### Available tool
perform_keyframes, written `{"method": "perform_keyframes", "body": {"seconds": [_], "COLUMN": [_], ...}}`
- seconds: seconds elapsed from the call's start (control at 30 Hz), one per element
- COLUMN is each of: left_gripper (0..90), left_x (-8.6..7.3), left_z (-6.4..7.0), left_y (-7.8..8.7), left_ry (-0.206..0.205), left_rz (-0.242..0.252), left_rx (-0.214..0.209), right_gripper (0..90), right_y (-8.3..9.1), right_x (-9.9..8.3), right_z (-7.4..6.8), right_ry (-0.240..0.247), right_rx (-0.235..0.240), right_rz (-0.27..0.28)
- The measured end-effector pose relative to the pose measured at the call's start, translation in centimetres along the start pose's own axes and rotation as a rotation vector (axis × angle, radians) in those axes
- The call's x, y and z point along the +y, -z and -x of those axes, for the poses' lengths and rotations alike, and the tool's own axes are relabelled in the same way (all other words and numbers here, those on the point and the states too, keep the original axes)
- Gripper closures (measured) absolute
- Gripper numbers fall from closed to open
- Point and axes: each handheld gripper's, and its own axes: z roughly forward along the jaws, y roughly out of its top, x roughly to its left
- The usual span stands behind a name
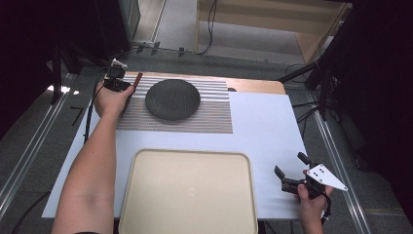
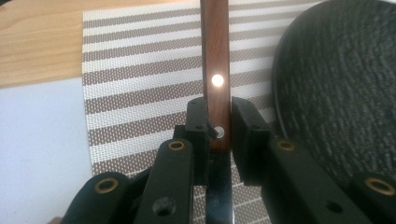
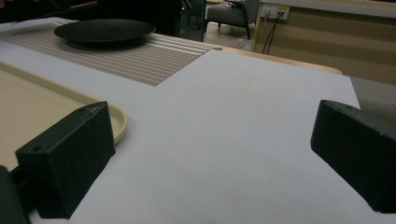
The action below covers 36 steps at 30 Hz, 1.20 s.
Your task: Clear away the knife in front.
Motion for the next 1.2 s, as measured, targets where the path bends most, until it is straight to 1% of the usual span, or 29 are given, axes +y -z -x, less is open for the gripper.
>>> {"method": "perform_keyframes", "body": {"seconds": [0.2, 0.27, 0.37, 0.4, 0.43, 0.57, 0.63, 0.7, 0.77, 1.0, 1.1, 1.17, 1.2], "left_gripper": [77.3, 77.3, 77.2, 77.2, 77.2, 77.2, 77.2, 77.2, 77.2, 77.2, 77.2, 77.2, 77.2], "left_x": [0.0, 0.1, 0.1, 0.1, 0.1, -0.1, -0.3, -0.5, -0.6, -1.5, -2.2, -2.3, -2.5], "left_z": [0.2, 0.3, 0.6, 0.8, 0.8, 1.2, 1.3, 1.4, 1.7, 2.1, 2.2, 2.3, 2.3], "left_y": [0.6, 1.0, 1.6, 2.0, 2.0, 2.7, 3.1, 3.4, 3.7, 4.6, 5.1, 5.2, 5.4], "left_ry": [-0.014, -0.009, -0.022, -0.030, -0.030, -0.038, -0.022, -0.010, -0.021, -0.054, -0.059, -0.061, -0.068], "left_rz": [0.005, 0.018, 0.025, 0.033, 0.033, 0.036, 0.041, 0.046, 0.041, 0.040, 0.048, 0.048, 0.047], "left_rx": [-0.012, -0.027, -0.042, -0.048, -0.048, -0.069, -0.096, -0.109, -0.104, -0.124, -0.133, -0.139, -0.136], "right_gripper": [0.0, 0.0, 0.0, 0.0, 0.0, 0.0, 0.0, 0.0, 0.0, 0.0, 0.0, 0.0, 0.0], "right_y": [0.0, 0.0, 0.0, 0.0, 0.0, 0.0, 0.0, 0.0, 0.0, 0.0, 0.0, 0.0, 0.0], "right_x": [0.0, 0.0, 0.0, 0.0, 0.0, 0.0, 0.0, 0.0, 0.0, 0.0, 0.0, 0.0, 0.0], "right_z": [0.0, 0.0, 0.0, 0.0, 0.0, 0.0, -0.1, -0.1, -0.1, -0.1, -0.1, -0.1, -0.1], "right_ry": [0.000, 0.000, 0.001, 0.001, 0.001, 0.002, 0.004, 0.004, 0.005, 0.006, 0.007, 0.009, 0.008], "right_rx": [0.001, 0.001, 0.000, 0.000, 0.000, 0.000, -0.001, -0.001, -0.001, -0.003, -0.003, -0.004, -0.003], "right_rz": [0.001, 0.002, 0.002, 0.001, 0.001, 0.000, 0.000, -0.001, -0.001, -0.004, -0.005, -0.005, -0.005]}}
